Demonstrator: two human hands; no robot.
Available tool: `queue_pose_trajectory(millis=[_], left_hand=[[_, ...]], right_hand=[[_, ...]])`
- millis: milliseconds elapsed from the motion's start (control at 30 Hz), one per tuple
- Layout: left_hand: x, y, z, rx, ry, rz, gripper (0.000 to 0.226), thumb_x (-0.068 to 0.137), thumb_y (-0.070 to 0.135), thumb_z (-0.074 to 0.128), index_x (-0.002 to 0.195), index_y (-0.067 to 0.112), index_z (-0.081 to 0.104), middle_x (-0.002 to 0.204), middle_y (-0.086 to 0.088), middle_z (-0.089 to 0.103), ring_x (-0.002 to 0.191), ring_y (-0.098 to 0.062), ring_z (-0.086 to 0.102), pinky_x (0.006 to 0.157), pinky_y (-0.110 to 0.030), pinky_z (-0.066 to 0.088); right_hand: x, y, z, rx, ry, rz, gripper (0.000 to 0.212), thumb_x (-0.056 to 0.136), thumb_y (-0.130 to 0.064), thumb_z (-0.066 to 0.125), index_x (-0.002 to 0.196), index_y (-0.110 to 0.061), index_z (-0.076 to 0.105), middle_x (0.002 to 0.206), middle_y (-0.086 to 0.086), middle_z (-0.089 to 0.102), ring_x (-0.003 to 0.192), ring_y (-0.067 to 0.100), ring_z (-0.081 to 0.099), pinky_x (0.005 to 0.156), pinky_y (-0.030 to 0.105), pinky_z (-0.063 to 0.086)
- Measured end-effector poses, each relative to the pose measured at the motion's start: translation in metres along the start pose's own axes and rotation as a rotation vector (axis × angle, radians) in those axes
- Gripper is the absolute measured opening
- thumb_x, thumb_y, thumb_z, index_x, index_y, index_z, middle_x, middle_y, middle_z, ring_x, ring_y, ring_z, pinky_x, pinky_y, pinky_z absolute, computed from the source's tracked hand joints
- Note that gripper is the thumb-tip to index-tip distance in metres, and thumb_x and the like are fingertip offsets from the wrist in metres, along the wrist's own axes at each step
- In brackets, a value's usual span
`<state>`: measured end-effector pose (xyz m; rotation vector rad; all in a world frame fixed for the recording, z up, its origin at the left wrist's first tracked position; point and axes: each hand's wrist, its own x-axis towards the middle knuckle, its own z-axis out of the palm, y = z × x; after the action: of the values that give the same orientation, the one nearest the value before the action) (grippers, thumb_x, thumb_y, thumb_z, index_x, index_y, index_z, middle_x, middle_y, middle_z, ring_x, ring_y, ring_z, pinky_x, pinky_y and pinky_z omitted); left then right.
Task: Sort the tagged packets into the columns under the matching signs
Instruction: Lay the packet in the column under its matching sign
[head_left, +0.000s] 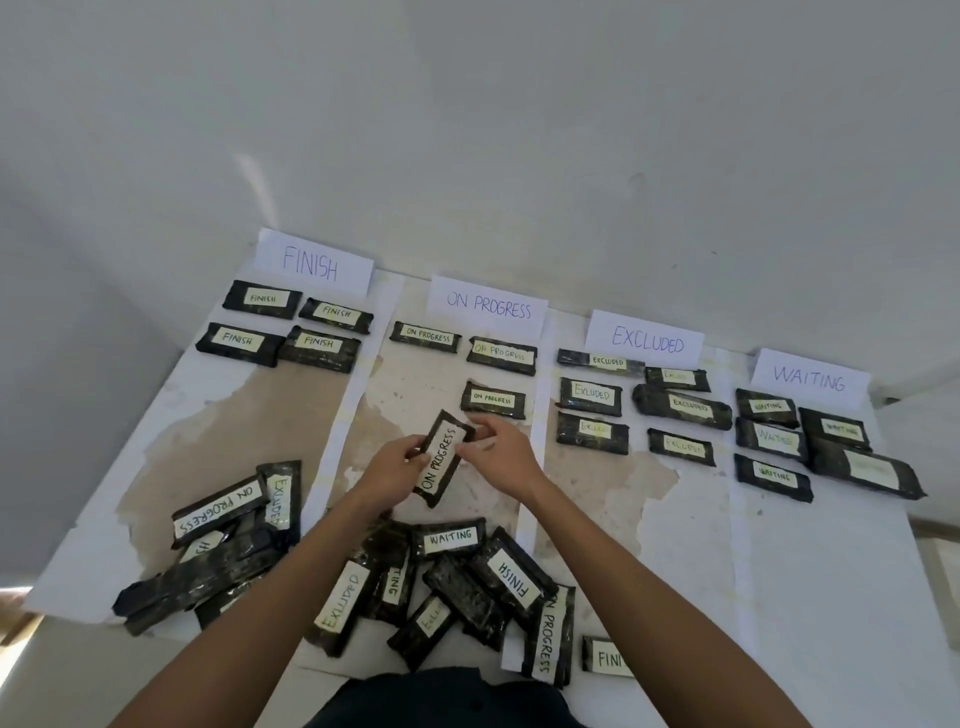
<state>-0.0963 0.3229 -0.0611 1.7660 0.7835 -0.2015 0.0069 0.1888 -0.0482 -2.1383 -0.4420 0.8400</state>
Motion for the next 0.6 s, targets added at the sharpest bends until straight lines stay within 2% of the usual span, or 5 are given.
queue_pose_trajectory(millis=[200,333,433,500,600], left_hand=[[0.021,0.001,-0.036,0.255,-0.074,0.092,0.033,0.093,0.013,0.051,0.125,0.017,0.057,0.113,-0.006,0.063,0.101,-0.023,0.057,0.086,-0.035,0.045],[0.039,-0.002,-0.051,0.635,0.025,0.232,0.07,0.074,0.025,0.073,0.137,0.02,0.043,0.122,-0.004,0.05,0.11,-0.024,0.049,0.093,-0.037,0.045],[0.053,-0.004,-0.052,0.822,0.091,0.36,0.074,0.072,0.021,0.073,0.138,0.017,0.039,0.126,-0.004,0.048,0.109,-0.026,0.049,0.09,-0.039,0.045],[0.067,-0.005,-0.053,0.866,0.118,0.406,0.068,0.074,0.016,0.07,0.136,0.015,0.041,0.124,-0.006,0.05,0.106,-0.027,0.051,0.086,-0.038,0.046],[0.09,-0.002,-0.057,0.914,0.129,0.463,0.06,0.074,0.009,0.068,0.131,0.012,0.047,0.119,-0.008,0.054,0.104,-0.03,0.054,0.085,-0.04,0.046]], right_hand=[[0.028,-0.02,0.014,0.009,-0.007,-0.001,0.028,0.084,-0.024,0.068,0.111,-0.017,0.062,0.088,-0.002,0.062,0.082,0.015,0.061,0.065,0.02,0.046],[0.049,-0.032,0.019,0.143,0.023,0.138,0.017,0.084,-0.019,0.069,0.098,-0.016,0.06,0.09,0.003,0.064,0.079,0.017,0.062,0.06,0.022,0.049],[0.064,-0.04,0.019,0.242,0.017,0.221,0.017,0.086,-0.014,0.067,0.098,-0.012,0.056,0.094,0.005,0.063,0.077,0.017,0.062,0.044,0.012,0.041],[0.076,-0.04,0.02,0.226,0.019,0.236,0.018,0.085,-0.016,0.067,0.099,-0.012,0.056,0.098,0.008,0.065,0.076,0.018,0.064,0.046,0.013,0.042],[0.092,-0.038,0.018,0.111,0.05,0.201,0.023,0.085,-0.017,0.064,0.107,-0.013,0.058,0.093,0.004,0.064,0.075,0.013,0.06,0.06,0.02,0.047]])
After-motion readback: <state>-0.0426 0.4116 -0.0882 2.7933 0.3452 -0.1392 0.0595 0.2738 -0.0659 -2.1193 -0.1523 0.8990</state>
